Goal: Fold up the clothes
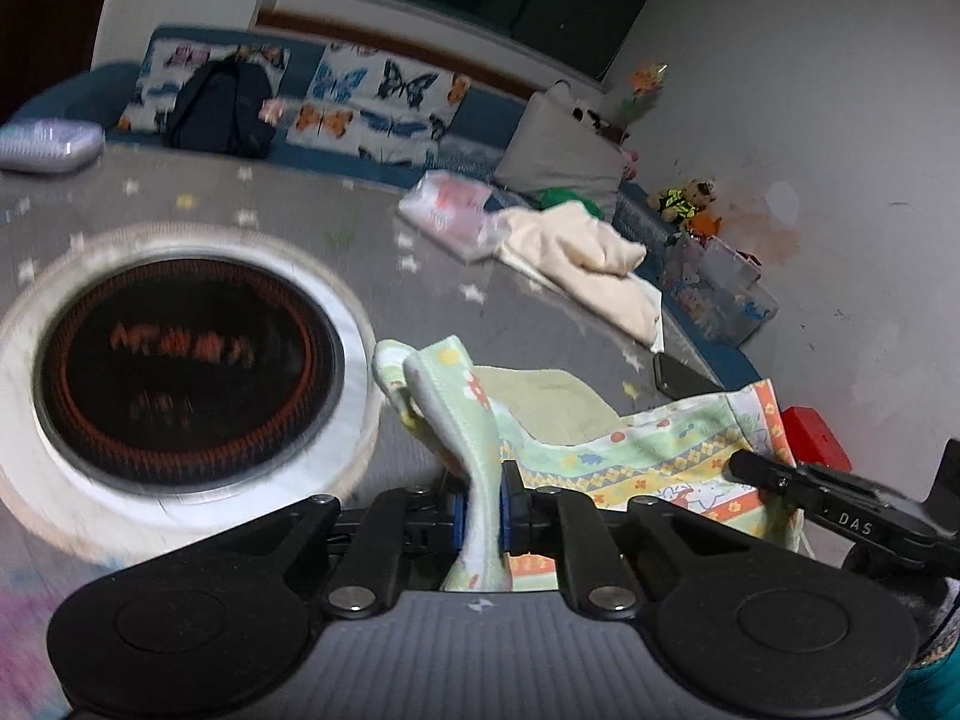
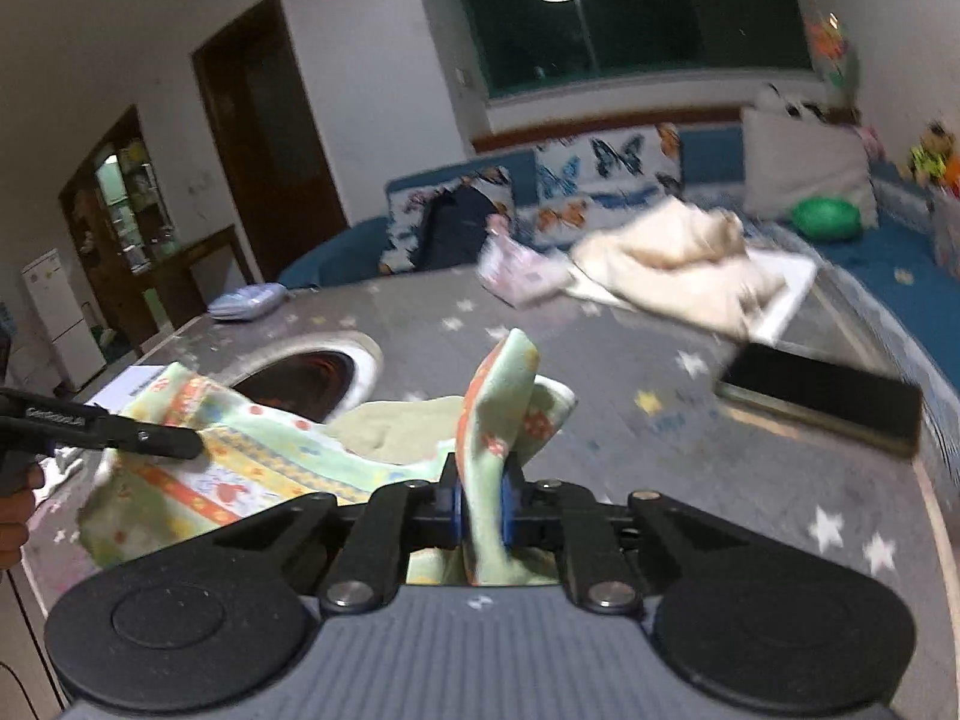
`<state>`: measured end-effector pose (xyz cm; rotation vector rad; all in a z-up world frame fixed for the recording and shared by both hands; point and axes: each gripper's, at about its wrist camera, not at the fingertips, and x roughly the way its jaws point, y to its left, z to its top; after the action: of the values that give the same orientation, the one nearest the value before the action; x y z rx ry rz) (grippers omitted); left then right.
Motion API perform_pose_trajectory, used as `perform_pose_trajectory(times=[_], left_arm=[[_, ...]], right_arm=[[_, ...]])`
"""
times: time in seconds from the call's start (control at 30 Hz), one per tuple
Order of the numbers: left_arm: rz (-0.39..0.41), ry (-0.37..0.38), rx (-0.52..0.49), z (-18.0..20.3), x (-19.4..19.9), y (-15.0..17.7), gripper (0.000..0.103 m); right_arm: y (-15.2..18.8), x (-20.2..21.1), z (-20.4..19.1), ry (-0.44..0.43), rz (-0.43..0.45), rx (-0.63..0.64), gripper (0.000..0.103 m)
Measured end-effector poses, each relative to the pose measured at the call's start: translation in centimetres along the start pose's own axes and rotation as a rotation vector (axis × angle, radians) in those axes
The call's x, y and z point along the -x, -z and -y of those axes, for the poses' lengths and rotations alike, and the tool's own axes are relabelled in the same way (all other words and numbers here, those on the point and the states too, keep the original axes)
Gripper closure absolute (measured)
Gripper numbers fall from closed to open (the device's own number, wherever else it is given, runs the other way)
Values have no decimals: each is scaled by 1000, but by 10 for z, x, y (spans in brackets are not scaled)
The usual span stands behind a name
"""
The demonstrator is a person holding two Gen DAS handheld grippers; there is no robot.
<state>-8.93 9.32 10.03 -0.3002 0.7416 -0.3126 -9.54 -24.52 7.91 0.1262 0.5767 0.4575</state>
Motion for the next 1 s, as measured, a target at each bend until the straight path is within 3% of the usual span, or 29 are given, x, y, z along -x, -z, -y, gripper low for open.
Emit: perform_pose_trajectory(times=[0.3, 0.63, 1.0], left_arm=[[85, -89, -43, -14, 35, -30, 91], [140, -229, -43, -44, 66, -44, 91], [142, -356, 10, -86, 85, -43, 91]], right_arm=[[-44, -13, -41, -53, 58, 82, 93], [-69, -54, -89, -128, 67, 116, 93], [-70, -98, -130, -196, 24, 159, 93]])
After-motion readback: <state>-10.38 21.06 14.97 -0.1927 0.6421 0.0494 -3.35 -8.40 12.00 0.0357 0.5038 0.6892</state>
